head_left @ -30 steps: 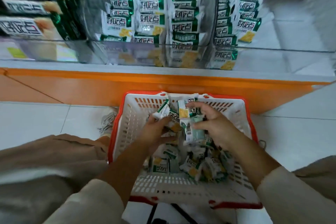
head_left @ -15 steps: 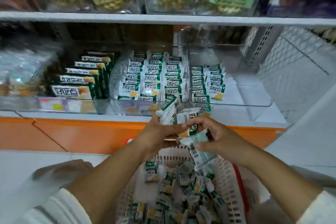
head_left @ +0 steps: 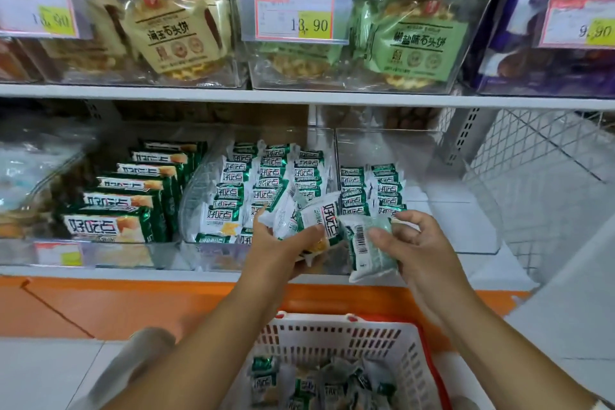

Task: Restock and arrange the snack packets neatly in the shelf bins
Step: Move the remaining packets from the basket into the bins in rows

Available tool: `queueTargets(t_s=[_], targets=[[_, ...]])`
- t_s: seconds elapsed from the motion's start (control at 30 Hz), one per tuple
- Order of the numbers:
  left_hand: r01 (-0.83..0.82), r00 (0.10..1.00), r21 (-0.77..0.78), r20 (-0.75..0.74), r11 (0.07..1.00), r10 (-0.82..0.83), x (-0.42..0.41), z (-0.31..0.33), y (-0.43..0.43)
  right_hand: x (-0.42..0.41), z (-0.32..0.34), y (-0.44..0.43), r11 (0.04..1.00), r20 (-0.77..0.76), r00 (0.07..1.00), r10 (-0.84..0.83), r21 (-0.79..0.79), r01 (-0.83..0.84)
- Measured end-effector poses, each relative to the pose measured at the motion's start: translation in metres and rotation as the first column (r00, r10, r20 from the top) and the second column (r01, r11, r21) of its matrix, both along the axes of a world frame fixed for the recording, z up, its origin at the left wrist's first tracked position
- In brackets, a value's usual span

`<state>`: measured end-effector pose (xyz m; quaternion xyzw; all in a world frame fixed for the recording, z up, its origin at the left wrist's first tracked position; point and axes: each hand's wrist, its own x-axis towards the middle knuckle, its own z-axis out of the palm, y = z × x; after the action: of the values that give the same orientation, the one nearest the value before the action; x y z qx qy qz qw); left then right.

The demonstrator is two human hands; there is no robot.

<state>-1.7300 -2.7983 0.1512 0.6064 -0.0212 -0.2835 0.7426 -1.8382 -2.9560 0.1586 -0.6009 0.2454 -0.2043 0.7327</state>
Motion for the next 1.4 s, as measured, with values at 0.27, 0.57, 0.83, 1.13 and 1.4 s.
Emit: queueTargets(t_s=[0.27,0.57,0.83,1.13,1.4], targets=[[-0.090,0.990,-0.083,-0.119,0.992,0.080,0.003,-0.005,-0.018,0.015,-0.001,0.020,0.893,-0.104,0.994,-0.032,-0.450,-0.019],[-0.107,0.993,-0.052,-0.044,0.993,0.105,0.003,-0.002,-0.014,0.019,0.000,0.010,0.924,-0.156,0.987,0.027,-0.373,-0.084],[-0.081,0.996,-0.011,0.036,0.997,0.081,0.005,0.001,-0.018,0.014,0.006,-0.018,0.998,-0.051,0.997,0.064,-0.017,-0.065],[-0.158,0.982,-0.010,0.099,0.987,0.158,0.020,0.003,-0.020,0.015,0.014,-0.097,0.937,-0.136,0.982,-0.130,-0.341,0.077],[-0.178,0.973,-0.022,0.143,0.984,0.179,0.034,-0.006,-0.026,0.046,-0.028,-0.143,0.717,-0.608,0.781,-0.144,-0.608,-0.341]])
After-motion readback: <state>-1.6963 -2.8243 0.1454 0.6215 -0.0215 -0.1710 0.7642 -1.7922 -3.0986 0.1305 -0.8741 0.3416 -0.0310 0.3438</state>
